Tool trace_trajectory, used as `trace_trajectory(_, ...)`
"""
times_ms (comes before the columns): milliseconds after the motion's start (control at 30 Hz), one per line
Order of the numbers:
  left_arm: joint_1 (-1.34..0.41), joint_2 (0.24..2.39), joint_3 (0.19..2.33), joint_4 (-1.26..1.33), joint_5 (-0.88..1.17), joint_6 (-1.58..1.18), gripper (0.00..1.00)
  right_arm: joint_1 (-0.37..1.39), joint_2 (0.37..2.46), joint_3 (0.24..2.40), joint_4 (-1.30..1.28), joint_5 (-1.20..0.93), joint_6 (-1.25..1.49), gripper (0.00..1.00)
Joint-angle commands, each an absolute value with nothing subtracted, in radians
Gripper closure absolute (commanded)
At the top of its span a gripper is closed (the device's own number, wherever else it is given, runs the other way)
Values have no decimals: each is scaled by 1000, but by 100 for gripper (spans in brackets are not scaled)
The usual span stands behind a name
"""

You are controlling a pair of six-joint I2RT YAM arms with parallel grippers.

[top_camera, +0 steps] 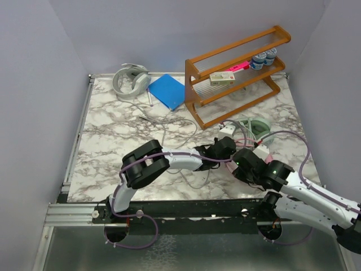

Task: Wrap the headphones
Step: Place the headphones at the center of the board.

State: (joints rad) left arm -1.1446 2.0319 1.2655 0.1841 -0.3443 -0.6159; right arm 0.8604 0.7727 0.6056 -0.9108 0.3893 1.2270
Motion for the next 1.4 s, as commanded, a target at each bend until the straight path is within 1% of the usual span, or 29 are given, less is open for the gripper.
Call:
trace_trajectory(0,-1151,2094,1374,164,-282,-579,100,848,849,636,-785,546,1158,99)
trace_trajectory(133,-1150,2112,1394,131,-264,-572,100,786,913,659,-765,518,1089,100)
trace_trajectory(333,-1148,2119,1409,70,-276,-634,99,654,919,637,-701,419,986,100)
trace_trajectory(433,-1141,2125,1410,82,-264,-662,85,589,927,637,-685,382,945,99)
trace_trajectory(500,-1134,2132,1412,99,-243,-671,78,536,930,640,-674,348,916,99)
trace_trajectory(633,-1120,2141,1397,168,-180,-686,69,440,944,643,-649,295,861,100)
trace_trajectory(733,-1117,2159,1425,155,-133,-690,53,407,972,650,-653,290,851,100)
trace_trajectory(800,-1116,2155,1429,142,-133,-692,44,402,989,657,-653,286,848,99)
trace_trajectory(867,-1110,2127,1409,145,-145,-693,32,402,995,662,-653,292,840,97)
trace_trajectory(933,-1103,2096,1389,142,-157,-688,25,402,993,671,-667,321,841,96)
trace_trajectory(967,-1099,2083,1383,138,-164,-685,23,402,991,673,-670,334,839,95)
trace_trajectory(1033,-1093,2056,1373,123,-173,-679,20,402,990,676,-671,351,839,91)
trace_trajectory(1167,-1087,1987,1338,119,-196,-669,17,402,1010,678,-677,367,849,91)
trace_trajectory(1233,-1081,1954,1327,106,-198,-666,13,402,1010,677,-677,377,852,91)
trace_trajectory(1367,-1069,1900,1291,93,-192,-673,12,401,998,674,-668,386,854,91)
